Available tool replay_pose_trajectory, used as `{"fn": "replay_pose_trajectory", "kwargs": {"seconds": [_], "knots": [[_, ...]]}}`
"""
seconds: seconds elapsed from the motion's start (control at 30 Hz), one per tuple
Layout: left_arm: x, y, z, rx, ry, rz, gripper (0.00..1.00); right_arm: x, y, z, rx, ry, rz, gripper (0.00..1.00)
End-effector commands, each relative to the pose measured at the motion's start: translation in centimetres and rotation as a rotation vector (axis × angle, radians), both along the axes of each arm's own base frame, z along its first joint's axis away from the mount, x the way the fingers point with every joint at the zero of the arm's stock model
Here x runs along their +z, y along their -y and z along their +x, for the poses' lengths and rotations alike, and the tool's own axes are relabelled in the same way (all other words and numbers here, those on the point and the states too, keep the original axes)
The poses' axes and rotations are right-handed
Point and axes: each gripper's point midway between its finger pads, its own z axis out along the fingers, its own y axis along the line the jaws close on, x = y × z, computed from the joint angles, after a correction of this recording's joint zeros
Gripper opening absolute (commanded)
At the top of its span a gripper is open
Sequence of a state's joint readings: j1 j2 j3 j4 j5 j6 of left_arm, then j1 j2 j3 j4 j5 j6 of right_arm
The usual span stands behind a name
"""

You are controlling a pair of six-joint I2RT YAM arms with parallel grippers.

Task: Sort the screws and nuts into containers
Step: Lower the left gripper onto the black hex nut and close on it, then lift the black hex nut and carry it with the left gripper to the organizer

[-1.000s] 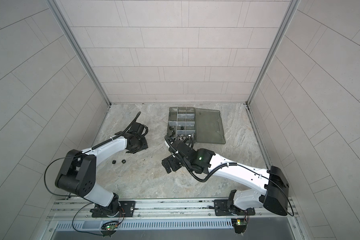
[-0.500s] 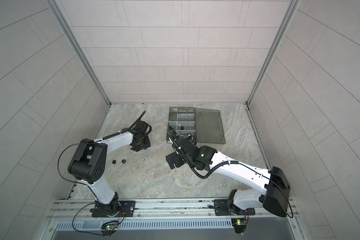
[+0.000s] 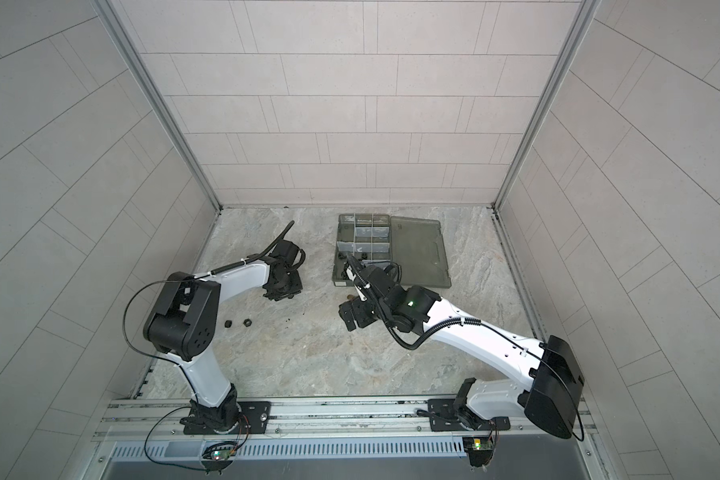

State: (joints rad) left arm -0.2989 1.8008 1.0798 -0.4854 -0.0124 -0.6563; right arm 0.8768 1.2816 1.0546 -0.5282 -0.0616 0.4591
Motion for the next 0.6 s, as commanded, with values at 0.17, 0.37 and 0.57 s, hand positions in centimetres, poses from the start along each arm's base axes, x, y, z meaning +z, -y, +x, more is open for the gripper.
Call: {"fn": "replay_pose_trajectory", "kwargs": {"seconds": [0.17,0.37,0.57], "knots": [[0.0,-0.6,-0.5,0.01,-0.023,0.021,0.37,-0.4,0.9,-0.4,0.001,-0.01,-0.002,0.99],[-1.1,-0.8,-1.2,0.007,-0.068,0.04,0.32,-0.5,1.2,-0.4,-0.006,-0.009,0.004,0.99],[-1.3,-0.8,-1.3,-0.002,-0.087,0.047,0.25,-0.4,1.9,-0.5,-0.018,-0.005,0.011,0.99]]}}
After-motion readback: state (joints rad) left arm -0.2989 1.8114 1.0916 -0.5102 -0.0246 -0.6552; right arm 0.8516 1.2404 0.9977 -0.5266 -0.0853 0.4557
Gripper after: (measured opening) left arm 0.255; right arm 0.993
